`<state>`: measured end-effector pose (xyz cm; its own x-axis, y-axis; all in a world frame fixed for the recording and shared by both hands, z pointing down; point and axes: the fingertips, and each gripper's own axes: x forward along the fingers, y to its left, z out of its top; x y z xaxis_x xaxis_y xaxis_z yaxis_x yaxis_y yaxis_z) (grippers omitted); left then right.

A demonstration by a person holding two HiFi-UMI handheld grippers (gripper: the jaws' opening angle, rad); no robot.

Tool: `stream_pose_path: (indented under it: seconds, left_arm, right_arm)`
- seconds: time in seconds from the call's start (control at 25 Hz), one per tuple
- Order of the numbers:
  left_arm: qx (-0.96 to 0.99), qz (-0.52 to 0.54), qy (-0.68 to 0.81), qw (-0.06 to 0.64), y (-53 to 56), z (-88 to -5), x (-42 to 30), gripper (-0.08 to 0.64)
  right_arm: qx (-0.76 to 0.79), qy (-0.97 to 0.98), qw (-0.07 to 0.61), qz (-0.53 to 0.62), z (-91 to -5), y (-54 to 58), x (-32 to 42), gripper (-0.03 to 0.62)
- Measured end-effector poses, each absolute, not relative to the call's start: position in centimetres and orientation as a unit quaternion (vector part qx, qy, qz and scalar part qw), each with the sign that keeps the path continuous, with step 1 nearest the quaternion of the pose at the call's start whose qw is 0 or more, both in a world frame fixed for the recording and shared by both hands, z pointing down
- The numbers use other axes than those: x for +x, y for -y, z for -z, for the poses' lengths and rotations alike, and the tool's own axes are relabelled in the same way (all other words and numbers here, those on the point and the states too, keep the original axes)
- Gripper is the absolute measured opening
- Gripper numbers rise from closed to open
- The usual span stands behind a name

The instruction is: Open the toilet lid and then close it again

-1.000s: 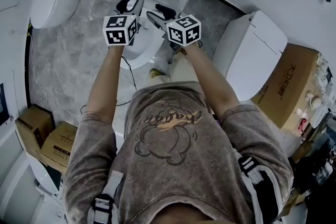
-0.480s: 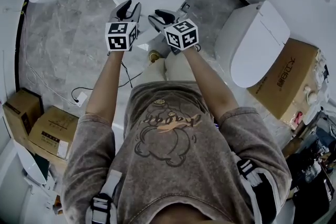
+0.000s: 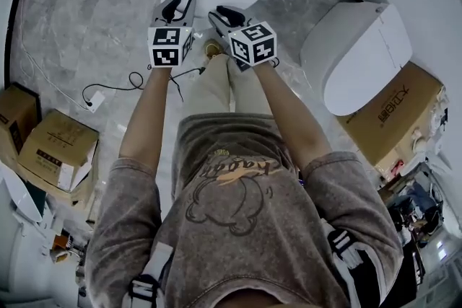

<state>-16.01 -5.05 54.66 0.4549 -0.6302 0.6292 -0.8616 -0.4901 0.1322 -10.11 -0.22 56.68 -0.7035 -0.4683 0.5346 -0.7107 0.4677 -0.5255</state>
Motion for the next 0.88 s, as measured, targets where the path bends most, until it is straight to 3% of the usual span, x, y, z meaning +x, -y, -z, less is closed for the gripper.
stream_pose_path:
  seconds: [0.24, 0.88]
  left_arm:
    - [0.811, -0.267, 0.466, 0.231, 3.1, -59.0, -18.1, 0.115]
    - [0.745, -0.268, 0.523, 0.314, -0.1, -70.7, -22.2, 0.086]
  right_arm:
    - [0.347, 0.836, 0.176, -0.388, -60.5, -1.3, -11.5, 0.098]
    - [0.289, 0.836, 0.237, -0.401, -71.0, -4.8, -15.1, 0.097]
